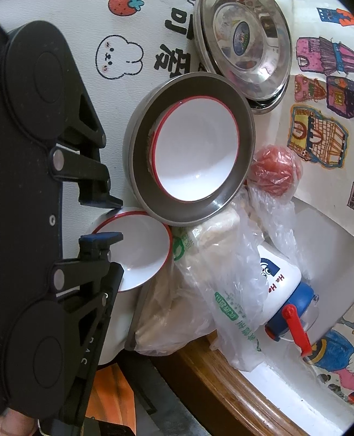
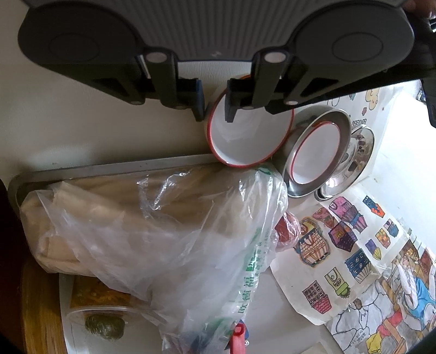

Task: Organize plates and bowls
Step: 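Hold the second white bowl with both grippers and begin lifting it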

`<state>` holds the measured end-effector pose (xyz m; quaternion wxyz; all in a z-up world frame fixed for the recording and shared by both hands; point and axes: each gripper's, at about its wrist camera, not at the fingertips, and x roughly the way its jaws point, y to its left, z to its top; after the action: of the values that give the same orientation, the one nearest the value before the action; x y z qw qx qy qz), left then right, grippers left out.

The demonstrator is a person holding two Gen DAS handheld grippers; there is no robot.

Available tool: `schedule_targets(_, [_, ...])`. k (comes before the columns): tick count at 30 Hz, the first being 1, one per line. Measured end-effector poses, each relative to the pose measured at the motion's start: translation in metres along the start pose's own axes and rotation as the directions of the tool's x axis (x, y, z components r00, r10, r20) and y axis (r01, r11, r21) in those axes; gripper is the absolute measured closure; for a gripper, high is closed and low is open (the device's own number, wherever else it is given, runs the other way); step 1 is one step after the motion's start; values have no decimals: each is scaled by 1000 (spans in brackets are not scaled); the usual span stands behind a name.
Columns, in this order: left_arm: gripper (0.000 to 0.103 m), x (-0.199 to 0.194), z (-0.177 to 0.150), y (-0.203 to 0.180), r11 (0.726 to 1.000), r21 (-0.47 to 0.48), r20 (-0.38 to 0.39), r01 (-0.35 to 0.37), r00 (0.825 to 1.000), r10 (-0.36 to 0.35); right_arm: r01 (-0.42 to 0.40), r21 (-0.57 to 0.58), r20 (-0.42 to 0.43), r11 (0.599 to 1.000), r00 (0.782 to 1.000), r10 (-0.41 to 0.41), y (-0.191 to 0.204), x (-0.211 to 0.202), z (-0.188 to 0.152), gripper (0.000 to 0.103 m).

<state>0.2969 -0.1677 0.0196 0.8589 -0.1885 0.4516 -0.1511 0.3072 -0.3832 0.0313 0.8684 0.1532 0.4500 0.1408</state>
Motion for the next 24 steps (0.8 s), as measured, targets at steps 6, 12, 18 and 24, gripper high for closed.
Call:
schedule_targets(6, [87,-2,-1,0,1000,5,2,0,1000,0,3,12,5,1000,1000,-3,0,-2,-1,87])
schedule_targets(12, [87,-4,-4,0,1000,7,-6,6,1000,-6,9,16,4,1000,1000,-9,-2,-3,-3,88])
schedule_targets(18, [88,-8,-8,-1,1000,12,-13,12,1000,-11,21,6,10,1000,1000,-21,1,-7,-7,88])
schedule_targets(24, [89,-15,-11,0,1000,16,-12,22,1000,-22,20,4,18,1000,1000,-20,2,-13,-12,89])
